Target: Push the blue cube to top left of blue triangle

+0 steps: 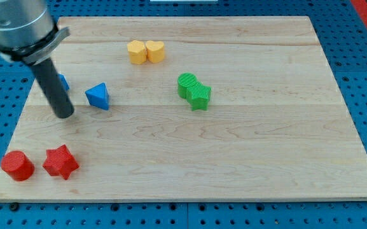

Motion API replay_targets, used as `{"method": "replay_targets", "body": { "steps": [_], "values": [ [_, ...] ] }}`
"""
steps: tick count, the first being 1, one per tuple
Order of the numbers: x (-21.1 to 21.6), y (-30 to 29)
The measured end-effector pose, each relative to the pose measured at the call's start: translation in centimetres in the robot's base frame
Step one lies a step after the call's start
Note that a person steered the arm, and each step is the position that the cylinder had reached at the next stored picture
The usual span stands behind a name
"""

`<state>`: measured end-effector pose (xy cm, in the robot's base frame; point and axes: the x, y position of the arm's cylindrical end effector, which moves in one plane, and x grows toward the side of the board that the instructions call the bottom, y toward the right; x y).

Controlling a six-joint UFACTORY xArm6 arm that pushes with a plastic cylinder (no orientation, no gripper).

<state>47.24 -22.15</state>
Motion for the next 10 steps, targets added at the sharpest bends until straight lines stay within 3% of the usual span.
{"method": "replay_targets", "body": {
  "steps": [1,2,3,4,6,7,8,10],
  "values": [
    [-1.4,-5.0],
    [-6.3,-6.3],
    [-8.7,-3.3],
    [-9.3,-0.3],
    [-8.2,-6.5],
    [-5.0,-7.3],
    [-5.0,-5.8],
    [-8.9,-2.0]
  ]
}}
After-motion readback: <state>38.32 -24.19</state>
